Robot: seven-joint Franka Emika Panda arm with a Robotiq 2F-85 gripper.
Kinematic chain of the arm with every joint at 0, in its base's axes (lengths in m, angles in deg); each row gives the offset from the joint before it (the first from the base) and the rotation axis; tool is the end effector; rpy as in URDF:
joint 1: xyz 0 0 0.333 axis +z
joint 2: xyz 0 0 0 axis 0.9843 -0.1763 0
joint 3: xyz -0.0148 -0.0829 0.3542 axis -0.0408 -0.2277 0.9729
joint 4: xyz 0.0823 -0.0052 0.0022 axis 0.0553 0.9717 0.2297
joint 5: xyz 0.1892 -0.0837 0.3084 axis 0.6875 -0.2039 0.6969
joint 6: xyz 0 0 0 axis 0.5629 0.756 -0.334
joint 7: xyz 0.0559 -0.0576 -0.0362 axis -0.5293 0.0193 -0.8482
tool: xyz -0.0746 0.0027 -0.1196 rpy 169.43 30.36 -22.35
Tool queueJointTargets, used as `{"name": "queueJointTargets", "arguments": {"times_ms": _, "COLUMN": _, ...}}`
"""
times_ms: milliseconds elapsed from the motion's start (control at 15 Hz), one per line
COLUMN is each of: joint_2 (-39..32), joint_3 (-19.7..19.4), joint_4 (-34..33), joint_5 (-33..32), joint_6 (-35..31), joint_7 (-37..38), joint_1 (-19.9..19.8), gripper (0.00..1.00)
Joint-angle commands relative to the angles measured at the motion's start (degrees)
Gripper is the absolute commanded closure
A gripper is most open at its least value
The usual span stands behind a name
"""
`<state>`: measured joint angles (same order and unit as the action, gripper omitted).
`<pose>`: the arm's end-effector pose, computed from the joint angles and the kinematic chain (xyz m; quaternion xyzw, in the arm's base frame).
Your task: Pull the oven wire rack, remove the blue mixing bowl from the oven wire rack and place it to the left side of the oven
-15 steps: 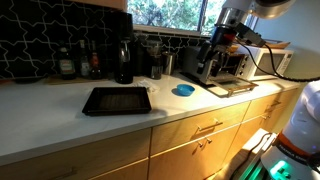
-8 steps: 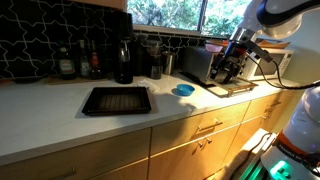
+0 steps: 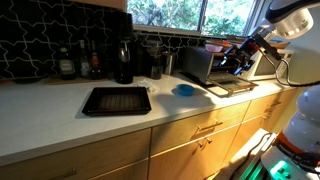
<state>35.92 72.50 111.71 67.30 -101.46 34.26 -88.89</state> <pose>0.2532 -0.0640 0.4792 -0.9169 0.3140 -0.0804 0.2330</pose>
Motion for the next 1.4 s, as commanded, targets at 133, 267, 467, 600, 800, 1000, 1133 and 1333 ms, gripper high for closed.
{"name": "queueJointTargets", "arguments": {"times_ms": 133, "joint_2": -1.8, "joint_3": -0.5, "joint_4": -0.1, "joint_5": 0.3, "joint_6": -4.2, "joint_7": -0.5, "joint_1": -4.2, "gripper": 0.0}}
{"name": "queueJointTargets", "arguments": {"times_ms": 267, "joint_2": -2.0, "joint_3": -0.2, "joint_4": -0.2, "joint_5": 0.3, "joint_6": -4.1, "joint_7": -0.5, "joint_1": -4.0, "gripper": 0.0}}
{"name": "queueJointTargets", "arguments": {"times_ms": 467, "joint_2": -1.8, "joint_3": 0.0, "joint_4": -0.2, "joint_5": 0.2, "joint_6": -4.1, "joint_7": -0.5, "joint_1": -4.0, "gripper": 0.0}}
{"name": "queueJointTargets", "arguments": {"times_ms": 600, "joint_2": -2.7, "joint_3": -0.6, "joint_4": -0.4, "joint_5": 0.7, "joint_6": -5.2, "joint_7": -0.8, "joint_1": -4.1, "gripper": 0.0}}
{"name": "queueJointTargets", "arguments": {"times_ms": 800, "joint_2": -6.4, "joint_3": -6.4, "joint_4": -0.7, "joint_5": 3.9, "joint_6": -7.2, "joint_7": -2.5, "joint_1": -5.2, "gripper": 0.0}}
{"name": "queueJointTargets", "arguments": {"times_ms": 1000, "joint_2": -9.5, "joint_3": -12.3, "joint_4": -0.6, "joint_5": 9.2, "joint_6": -11.8, "joint_7": -5.4, "joint_1": -5.0, "gripper": 0.0}}
{"name": "queueJointTargets", "arguments": {"times_ms": 1133, "joint_2": -11.7, "joint_3": -16.1, "joint_4": -1.0, "joint_5": 15.3, "joint_6": -15.5, "joint_7": -8.4, "joint_1": -3.7, "gripper": 0.0}}
{"name": "queueJointTargets", "arguments": {"times_ms": 1333, "joint_2": -14.6, "joint_3": -19.3, "joint_4": -1.3, "joint_5": 25.3, "joint_6": -21.3, "joint_7": -14.3, "joint_1": -2.8, "gripper": 0.0}}
